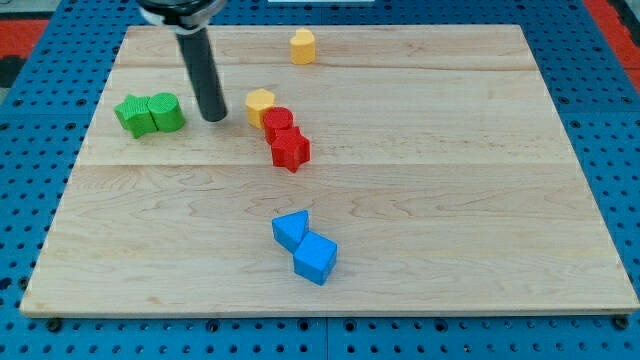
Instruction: Place the yellow hexagon and the red blocks in a vertical line
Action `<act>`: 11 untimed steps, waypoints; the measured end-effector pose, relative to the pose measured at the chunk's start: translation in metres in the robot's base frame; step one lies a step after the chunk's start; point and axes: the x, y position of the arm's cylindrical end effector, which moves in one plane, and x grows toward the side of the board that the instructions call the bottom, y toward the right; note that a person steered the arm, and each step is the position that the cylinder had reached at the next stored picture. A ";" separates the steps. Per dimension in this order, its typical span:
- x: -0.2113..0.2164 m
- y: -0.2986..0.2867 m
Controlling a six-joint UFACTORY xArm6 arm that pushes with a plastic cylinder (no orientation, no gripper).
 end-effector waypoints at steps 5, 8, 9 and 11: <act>0.015 0.039; 0.037 0.081; 0.011 0.081; -0.021 0.089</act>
